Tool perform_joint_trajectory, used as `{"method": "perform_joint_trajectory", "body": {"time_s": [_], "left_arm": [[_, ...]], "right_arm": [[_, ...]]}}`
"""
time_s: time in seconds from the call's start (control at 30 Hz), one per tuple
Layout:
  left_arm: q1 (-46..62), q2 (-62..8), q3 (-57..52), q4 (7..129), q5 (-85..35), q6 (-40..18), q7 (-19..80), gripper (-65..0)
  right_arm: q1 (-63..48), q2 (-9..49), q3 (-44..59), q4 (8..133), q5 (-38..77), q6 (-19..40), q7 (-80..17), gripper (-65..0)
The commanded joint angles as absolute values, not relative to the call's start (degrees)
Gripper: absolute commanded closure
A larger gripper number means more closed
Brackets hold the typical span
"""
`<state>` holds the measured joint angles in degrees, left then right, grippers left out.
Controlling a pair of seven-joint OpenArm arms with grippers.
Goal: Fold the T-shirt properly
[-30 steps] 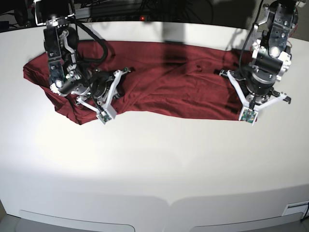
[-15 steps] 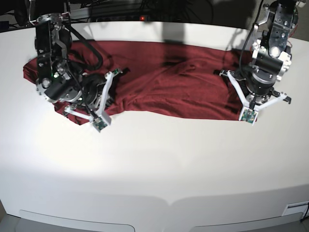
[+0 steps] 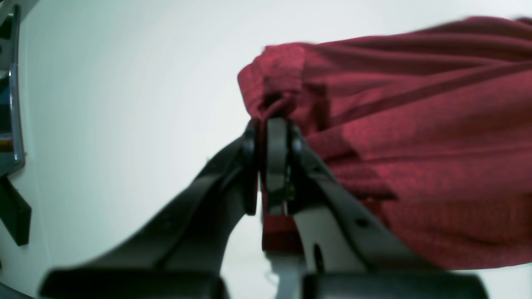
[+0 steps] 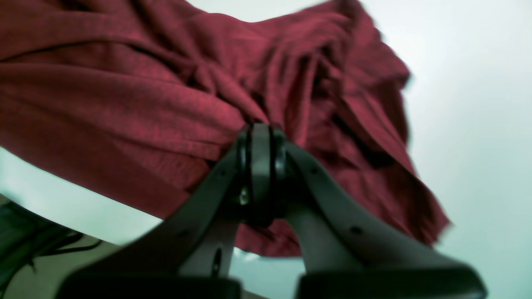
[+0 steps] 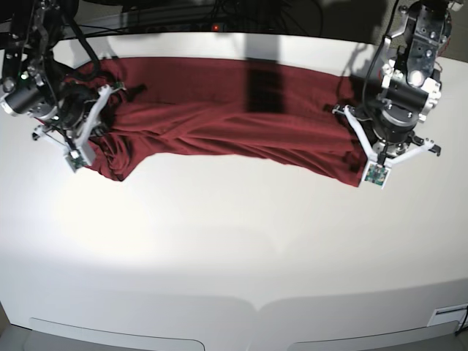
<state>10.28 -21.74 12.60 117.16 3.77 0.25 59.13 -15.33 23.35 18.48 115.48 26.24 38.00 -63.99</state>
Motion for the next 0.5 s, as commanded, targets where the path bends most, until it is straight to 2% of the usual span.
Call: {"method": "perform_joint_trajectory", "body": {"time_s": [0.0, 0.17, 0.47], "left_arm": [[9.7, -22.2, 12.3, 118.1, 4.5, 0.7, 58.5, 0.0], [9.7, -22.2, 12.3, 118.1, 4.5, 0.7, 58.8, 0.0], [13.6, -22.2, 12.3, 118.1, 4.5, 0.7, 56.9, 0.0]], "right_arm": [[-14.8, 24.4, 19.9, 116.6, 28.3, 38.2, -63.1, 0.0], [-14.8, 24.4, 21.3, 116.6, 33.4, 38.2, -63.2, 0.0], [-14.7, 24.3, 21.0, 116.6, 33.7, 38.2, -62.8, 0.0]]}}
